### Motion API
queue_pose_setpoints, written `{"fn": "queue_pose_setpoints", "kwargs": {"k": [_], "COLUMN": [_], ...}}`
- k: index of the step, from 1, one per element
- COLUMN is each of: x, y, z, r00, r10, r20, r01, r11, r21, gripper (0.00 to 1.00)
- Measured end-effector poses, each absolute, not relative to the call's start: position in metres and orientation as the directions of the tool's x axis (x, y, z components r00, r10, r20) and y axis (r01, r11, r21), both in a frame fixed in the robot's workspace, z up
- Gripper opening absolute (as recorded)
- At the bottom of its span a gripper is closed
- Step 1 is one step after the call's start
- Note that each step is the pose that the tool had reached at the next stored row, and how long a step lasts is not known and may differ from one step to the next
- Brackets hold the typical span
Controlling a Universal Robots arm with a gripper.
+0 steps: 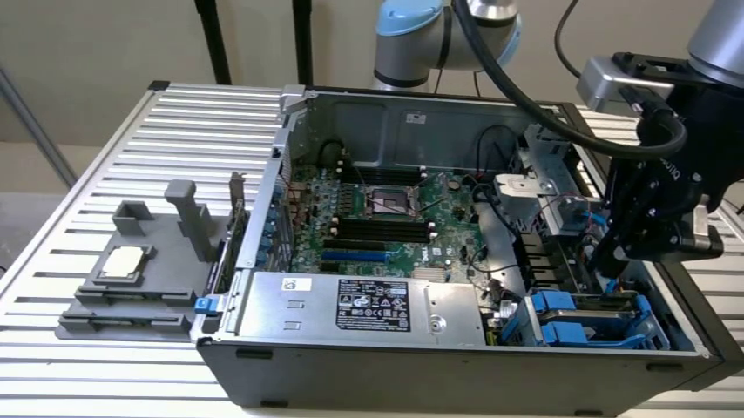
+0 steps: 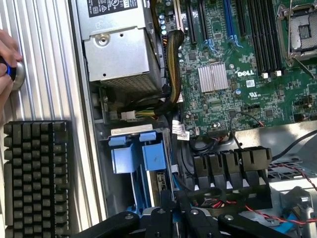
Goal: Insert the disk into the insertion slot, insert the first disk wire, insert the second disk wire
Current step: 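Insert the second disk wire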
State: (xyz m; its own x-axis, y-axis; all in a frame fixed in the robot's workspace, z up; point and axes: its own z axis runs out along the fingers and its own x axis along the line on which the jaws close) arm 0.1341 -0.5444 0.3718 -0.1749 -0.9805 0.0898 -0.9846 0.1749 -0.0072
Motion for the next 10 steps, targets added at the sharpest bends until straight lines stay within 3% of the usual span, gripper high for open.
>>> {"fn": "queue_pose_setpoints", "kwargs": {"k": [10], "x": [0.126], "y": [-0.56], "z": [0.362], "r00": [-0.153], "r10": [-0.986], "r20": [0.069], "r01": [-0.988], "r11": [0.153], "r21": [-0.004], "gripper": [0.16]}}
